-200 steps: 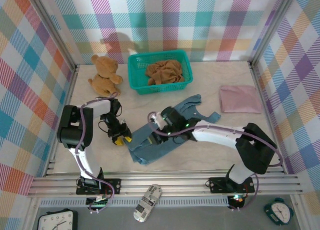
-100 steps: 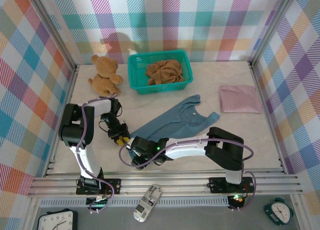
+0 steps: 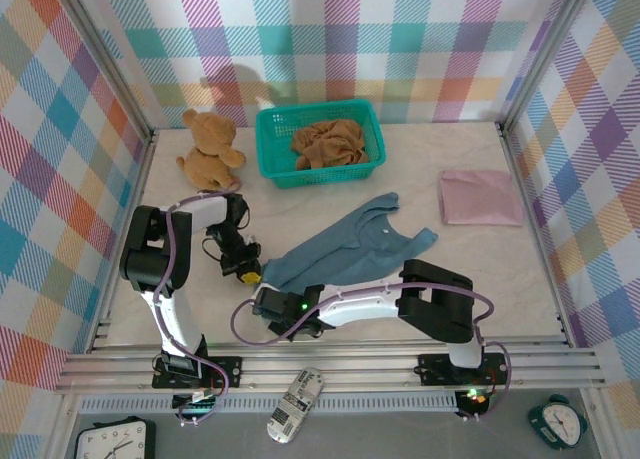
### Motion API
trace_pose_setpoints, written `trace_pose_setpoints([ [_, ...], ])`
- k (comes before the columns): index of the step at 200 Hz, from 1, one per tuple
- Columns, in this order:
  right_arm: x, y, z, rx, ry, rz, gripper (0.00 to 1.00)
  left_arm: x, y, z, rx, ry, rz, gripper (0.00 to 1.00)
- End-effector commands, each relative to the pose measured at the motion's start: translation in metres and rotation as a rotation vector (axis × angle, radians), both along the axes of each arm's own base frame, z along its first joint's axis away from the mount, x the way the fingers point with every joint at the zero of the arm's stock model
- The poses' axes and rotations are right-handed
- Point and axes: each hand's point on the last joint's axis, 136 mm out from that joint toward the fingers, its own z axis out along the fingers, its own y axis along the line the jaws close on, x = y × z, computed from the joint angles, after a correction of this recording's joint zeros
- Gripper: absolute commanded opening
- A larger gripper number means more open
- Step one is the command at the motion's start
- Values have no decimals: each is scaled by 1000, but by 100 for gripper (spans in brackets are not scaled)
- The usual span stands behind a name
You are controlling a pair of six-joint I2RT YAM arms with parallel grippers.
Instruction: Fold and stack the tank tops
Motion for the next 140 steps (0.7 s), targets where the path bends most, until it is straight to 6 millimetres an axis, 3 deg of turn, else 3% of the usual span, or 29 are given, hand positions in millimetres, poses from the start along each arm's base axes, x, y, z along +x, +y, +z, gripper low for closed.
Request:
trace_pose_setpoints([
  [1, 4, -15, 18, 32, 23, -60, 9, 12, -5, 26, 7, -87, -19, 0],
  [41, 26, -41, 57, 238, 121, -215, 7, 21, -23, 62, -10, -158, -23, 0],
  [90, 36, -73, 102, 401, 233, -240, 7, 56, -58, 108, -51, -304, -8, 0],
  [108, 33, -78, 105, 382, 248, -226, 7, 68, -68, 119, -67, -336, -7, 0],
  [140, 55, -109, 105, 440, 261, -335, 8, 81, -98, 121, -112, -357, -52, 0],
])
